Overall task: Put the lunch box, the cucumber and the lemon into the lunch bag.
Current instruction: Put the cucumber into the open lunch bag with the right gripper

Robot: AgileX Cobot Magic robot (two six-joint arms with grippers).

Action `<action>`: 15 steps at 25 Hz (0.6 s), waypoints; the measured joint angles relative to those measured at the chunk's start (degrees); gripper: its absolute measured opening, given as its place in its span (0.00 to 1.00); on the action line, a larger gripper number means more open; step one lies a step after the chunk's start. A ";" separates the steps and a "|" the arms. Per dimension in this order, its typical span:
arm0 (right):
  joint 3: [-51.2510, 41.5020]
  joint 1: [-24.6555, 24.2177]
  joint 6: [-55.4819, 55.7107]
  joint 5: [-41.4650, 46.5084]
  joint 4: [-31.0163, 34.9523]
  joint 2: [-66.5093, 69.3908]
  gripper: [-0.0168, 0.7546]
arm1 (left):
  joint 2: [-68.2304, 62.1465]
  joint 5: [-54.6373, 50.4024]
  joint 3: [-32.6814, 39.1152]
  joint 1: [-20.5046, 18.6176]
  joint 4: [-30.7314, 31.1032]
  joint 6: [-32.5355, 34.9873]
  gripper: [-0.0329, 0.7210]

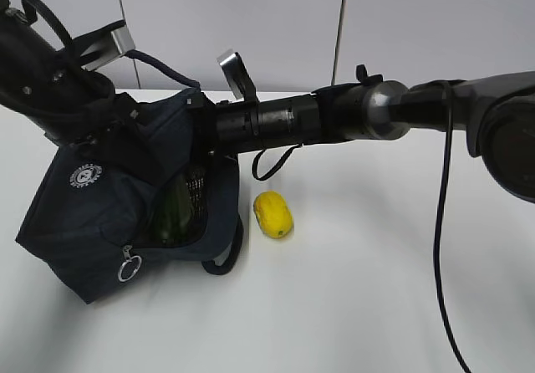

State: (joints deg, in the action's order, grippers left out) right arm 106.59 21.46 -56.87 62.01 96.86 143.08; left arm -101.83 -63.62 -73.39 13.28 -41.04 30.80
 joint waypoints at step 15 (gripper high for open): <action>0.00 -4.86 6.55 5.01 -12.41 -1.45 0.68 | 0.00 -0.31 0.00 0.00 -0.56 0.00 0.03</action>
State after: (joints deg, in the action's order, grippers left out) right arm 106.59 16.61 -50.32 67.02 84.45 141.63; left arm -101.83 -63.93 -73.39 13.28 -41.60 30.80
